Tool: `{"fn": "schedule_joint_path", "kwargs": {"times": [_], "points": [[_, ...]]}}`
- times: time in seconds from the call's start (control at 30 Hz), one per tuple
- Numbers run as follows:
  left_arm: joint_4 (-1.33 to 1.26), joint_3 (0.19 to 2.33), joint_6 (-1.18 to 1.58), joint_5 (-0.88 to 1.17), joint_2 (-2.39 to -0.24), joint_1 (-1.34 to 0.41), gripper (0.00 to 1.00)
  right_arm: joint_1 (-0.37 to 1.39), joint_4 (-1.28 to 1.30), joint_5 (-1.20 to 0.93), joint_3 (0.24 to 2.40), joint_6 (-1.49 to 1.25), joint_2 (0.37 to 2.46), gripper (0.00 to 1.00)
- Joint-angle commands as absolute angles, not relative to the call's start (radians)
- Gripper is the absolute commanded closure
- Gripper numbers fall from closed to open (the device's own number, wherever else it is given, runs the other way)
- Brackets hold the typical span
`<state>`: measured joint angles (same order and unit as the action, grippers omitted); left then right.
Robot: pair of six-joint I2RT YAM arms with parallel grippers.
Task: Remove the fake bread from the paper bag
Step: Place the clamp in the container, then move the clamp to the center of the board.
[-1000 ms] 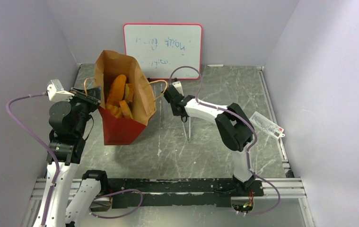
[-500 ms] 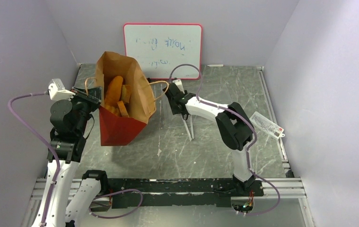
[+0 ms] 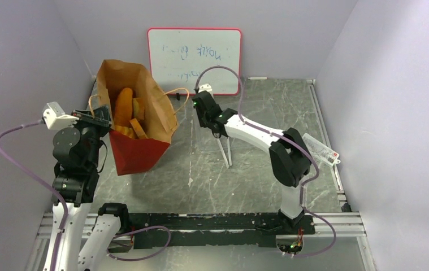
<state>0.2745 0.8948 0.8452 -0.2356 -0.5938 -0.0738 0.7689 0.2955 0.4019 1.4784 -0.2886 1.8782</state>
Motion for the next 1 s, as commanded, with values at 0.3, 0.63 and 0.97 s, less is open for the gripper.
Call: {"fn": "schedule_joint_path", "kwargs": {"times": [0.3, 0.63, 0.97], "points": [[0.201, 0.904, 0.855, -0.336, -0.538, -0.075, 0.93, 0.823, 0.256, 0.218, 1.636, -0.365, 2.177, 0.87], [0.176, 0.871, 0.849, -0.32, -0.545, -0.075, 0.93, 0.799, 0.294, 0.281, 1.666, -0.376, 2.278, 0.9], [0.161, 0.848, 0.834, -0.307, -0.554, -0.075, 0.93, 0.715, 0.257, 0.294, 1.58, -0.354, 2.238, 0.91]]}}
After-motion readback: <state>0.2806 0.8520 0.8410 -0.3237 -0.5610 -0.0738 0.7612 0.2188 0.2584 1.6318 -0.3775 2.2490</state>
